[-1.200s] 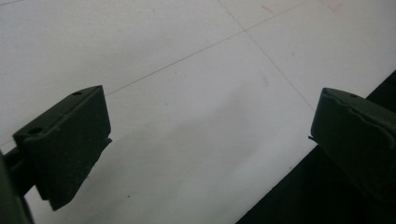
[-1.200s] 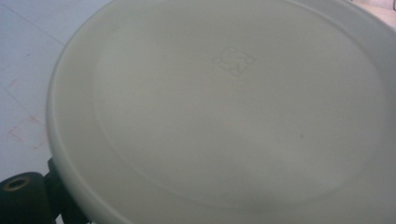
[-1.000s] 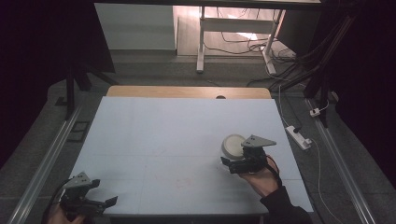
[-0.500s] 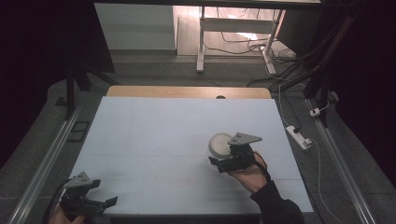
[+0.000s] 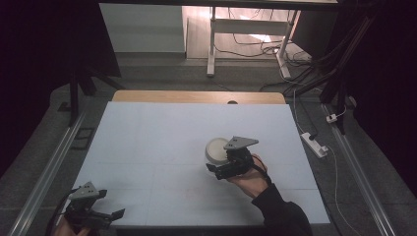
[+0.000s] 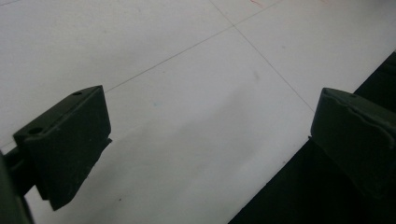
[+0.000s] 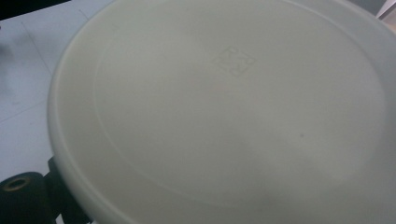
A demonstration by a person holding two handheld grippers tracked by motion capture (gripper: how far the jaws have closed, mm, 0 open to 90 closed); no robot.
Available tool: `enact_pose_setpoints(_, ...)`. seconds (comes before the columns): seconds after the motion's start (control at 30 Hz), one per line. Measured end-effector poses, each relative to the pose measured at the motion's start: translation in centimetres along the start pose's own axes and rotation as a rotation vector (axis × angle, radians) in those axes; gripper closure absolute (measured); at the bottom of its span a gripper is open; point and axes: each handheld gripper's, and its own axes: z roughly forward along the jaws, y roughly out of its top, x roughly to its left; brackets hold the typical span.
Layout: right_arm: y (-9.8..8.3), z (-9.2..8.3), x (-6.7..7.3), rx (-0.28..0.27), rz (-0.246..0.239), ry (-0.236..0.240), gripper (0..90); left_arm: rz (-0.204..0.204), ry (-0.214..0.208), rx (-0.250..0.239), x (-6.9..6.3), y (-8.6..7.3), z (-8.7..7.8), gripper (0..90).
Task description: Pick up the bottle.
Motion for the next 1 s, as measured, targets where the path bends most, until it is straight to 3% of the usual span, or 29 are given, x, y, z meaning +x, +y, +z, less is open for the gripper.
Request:
enact_pose_setpoints(0.5, 1.3, 2.4, 1.5, 0.017, -0.029, 0.042, 6.2, -0.016, -0.015, -0.001, 0.2, 0.0, 0.0, 0.4)
enact_pose_setpoints(1.0, 1.7, 3.2, 2.4, 0.024, -0.055, 0.073, 6.2, -0.034, -0.029, -0.006, 0.5, 0.0, -0.1, 0.2)
